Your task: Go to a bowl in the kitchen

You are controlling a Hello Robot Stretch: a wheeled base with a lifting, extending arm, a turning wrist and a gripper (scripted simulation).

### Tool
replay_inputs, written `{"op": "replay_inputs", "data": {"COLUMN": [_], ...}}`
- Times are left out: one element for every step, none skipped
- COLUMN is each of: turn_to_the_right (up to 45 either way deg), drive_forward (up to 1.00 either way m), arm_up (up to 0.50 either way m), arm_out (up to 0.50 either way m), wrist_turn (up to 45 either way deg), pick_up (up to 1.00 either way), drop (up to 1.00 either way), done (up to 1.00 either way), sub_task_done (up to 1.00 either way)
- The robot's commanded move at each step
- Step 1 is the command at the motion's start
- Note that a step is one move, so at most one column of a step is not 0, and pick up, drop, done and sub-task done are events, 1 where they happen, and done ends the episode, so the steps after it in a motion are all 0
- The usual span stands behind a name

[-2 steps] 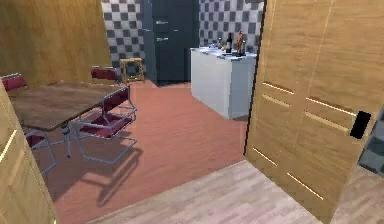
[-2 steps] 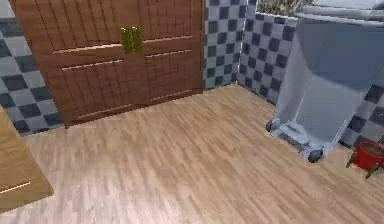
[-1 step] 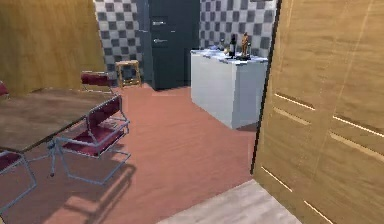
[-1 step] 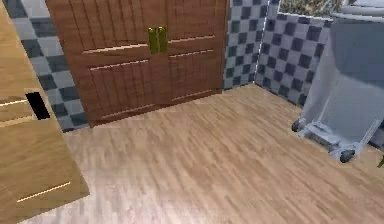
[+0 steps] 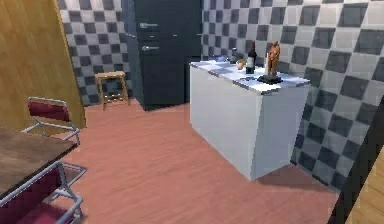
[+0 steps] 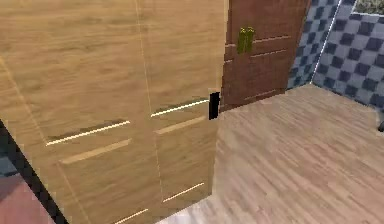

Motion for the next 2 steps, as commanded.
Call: {"op": "replay_inputs", "data": {"turn_to_the_right": [0.0, 3.0], "drive_forward": [1.00, 0.00], "arm_up": [0.00, 0.00], "arm_out": [0.00, 0.00], "wrist_turn": [0.0, 0.0], "pick_up": [0.00, 0.00], "drop": [0.00, 0.00], "done": [0.00, 0.00], "sub_task_done": [0.00, 0.00]}}
